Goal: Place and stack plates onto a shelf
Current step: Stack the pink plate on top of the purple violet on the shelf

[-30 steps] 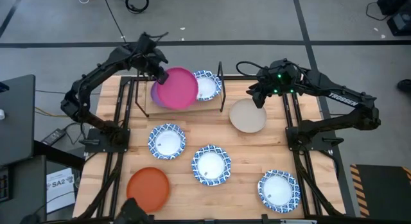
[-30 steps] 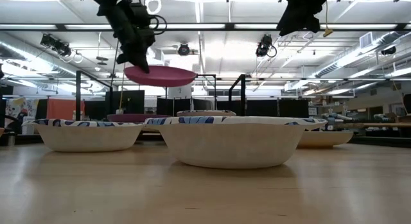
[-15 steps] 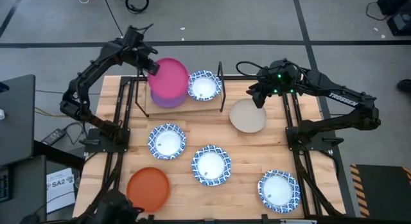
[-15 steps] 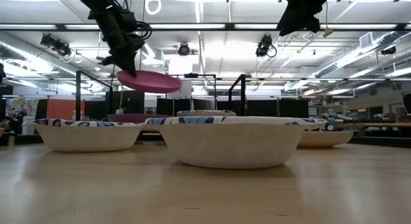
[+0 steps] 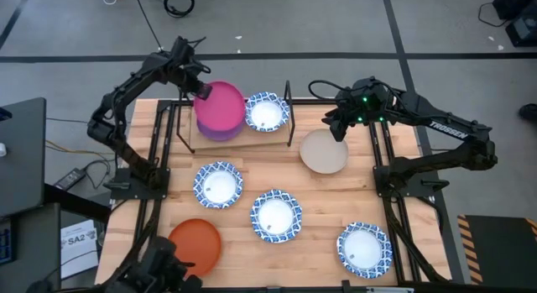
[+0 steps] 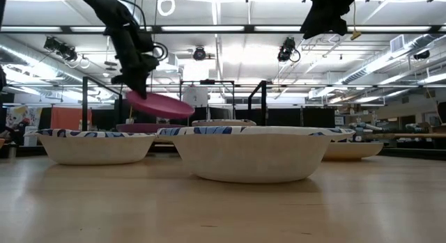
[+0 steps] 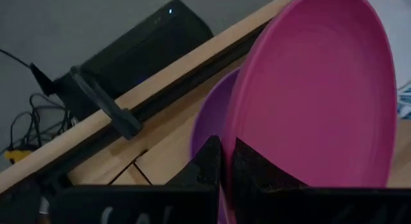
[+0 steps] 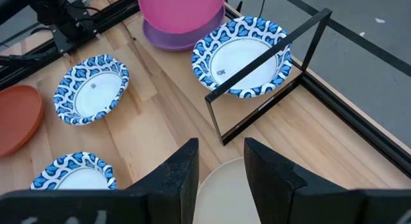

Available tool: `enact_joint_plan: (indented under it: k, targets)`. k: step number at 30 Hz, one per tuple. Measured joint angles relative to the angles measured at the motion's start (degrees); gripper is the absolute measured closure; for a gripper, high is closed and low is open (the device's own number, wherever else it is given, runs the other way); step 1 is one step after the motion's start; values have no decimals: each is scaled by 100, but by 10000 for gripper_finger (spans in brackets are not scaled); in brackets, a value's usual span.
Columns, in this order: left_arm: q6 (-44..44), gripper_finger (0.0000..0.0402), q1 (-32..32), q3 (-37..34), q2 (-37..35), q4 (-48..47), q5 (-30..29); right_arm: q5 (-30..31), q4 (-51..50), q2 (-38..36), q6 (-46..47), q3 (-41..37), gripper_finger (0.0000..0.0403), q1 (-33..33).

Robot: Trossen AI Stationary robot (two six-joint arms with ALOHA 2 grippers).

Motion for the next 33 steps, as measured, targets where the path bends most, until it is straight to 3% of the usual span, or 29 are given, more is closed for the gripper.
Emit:
enact_joint_plan:
  k: [9, 33]
  targets:
    - [-1, 382, -1, -2, 331, -79, -2, 0, 0, 0, 0, 0, 273, 0]
    - [-183, 382, -209, -2, 372, -364, -308, -2, 0, 0, 0, 0, 273, 1]
